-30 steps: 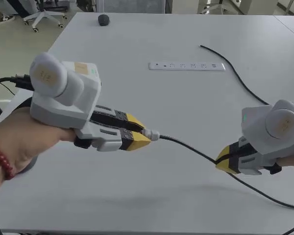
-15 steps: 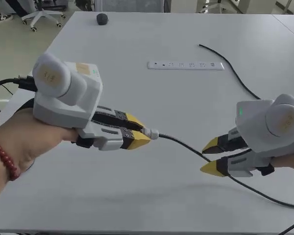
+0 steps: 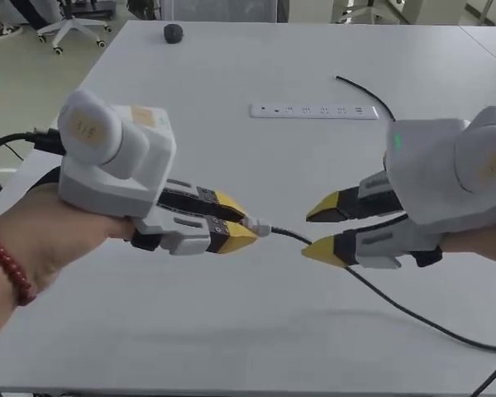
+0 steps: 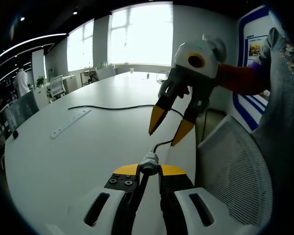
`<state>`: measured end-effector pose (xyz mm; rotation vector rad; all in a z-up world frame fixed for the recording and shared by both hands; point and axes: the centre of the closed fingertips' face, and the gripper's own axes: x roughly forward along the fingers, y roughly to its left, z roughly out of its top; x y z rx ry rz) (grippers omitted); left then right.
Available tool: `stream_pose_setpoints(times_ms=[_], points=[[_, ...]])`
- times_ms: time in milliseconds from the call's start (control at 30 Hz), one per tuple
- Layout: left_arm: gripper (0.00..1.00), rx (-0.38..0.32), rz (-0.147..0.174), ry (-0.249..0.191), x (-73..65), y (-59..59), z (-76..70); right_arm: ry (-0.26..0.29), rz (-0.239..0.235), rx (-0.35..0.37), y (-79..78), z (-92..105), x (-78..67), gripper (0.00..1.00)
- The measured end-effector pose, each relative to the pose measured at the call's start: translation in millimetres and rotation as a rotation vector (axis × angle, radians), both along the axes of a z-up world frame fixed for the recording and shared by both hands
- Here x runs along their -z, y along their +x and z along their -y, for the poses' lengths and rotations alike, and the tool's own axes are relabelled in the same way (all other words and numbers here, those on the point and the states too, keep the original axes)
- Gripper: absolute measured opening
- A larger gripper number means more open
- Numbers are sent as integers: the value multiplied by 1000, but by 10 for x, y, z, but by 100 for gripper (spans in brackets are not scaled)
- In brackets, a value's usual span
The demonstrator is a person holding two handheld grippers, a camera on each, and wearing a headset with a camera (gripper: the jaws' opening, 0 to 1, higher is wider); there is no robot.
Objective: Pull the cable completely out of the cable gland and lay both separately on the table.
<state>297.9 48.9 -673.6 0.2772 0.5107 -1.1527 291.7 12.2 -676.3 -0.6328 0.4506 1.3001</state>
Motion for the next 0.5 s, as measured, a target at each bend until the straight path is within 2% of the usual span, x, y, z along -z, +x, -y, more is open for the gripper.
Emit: stream_pose_setpoints(times_ms=[367,500], points=[[16,25,4,-14,-46,-83,64,-6,20,-33,-38,-115,-52,16],[16,36,1,-16,-44,-110,96,-12,20,-49,-41,-120,-34,10]])
